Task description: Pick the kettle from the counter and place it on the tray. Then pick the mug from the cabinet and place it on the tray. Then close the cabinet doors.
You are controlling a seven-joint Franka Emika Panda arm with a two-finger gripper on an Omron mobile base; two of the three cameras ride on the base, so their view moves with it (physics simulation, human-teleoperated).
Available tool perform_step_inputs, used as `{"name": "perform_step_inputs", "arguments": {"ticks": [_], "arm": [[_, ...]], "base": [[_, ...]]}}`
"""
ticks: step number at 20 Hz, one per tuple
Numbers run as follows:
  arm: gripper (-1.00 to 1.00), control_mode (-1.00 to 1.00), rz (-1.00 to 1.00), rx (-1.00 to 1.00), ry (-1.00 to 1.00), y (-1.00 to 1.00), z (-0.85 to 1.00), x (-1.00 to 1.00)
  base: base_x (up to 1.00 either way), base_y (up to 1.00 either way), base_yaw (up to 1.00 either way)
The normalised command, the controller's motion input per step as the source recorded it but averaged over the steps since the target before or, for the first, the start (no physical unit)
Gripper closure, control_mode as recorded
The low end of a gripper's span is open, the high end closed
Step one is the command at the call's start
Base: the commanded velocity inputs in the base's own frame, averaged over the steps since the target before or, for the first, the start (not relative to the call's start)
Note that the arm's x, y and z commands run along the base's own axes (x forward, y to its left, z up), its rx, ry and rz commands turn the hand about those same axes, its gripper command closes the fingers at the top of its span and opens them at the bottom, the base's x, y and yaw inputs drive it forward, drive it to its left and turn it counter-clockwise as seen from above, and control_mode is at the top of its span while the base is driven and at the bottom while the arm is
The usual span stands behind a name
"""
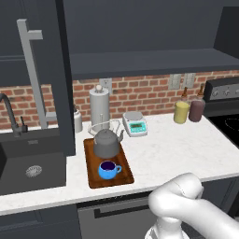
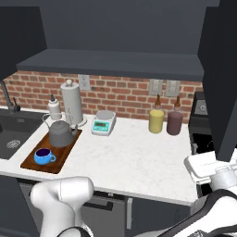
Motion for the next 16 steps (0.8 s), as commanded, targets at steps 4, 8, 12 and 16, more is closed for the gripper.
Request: {"name": "perform_step_inputs", "arguments": {"ticks": [4, 8, 12, 16], "arm": [[-1.0, -1.0, 0.0, 0.0, -0.01, -0.29, 0.26, 0.0], [-1.0, -1.0, 0.0, -0.02, -0.06, -0.12, 0.39, 0.0], [-1.0, -1.0, 0.0, -0.08, -0.08, 0.02, 0.47, 0.0], [-1.0, -1.0, 0.0, -0.15, -0.14, 0.13, 0.48, 0.0]], "base": [[0.0, 0.0, 0.0], [0.0, 0.0, 0.0], [0.0, 0.0, 0.0], [0.0, 0.0, 0.0]]}}
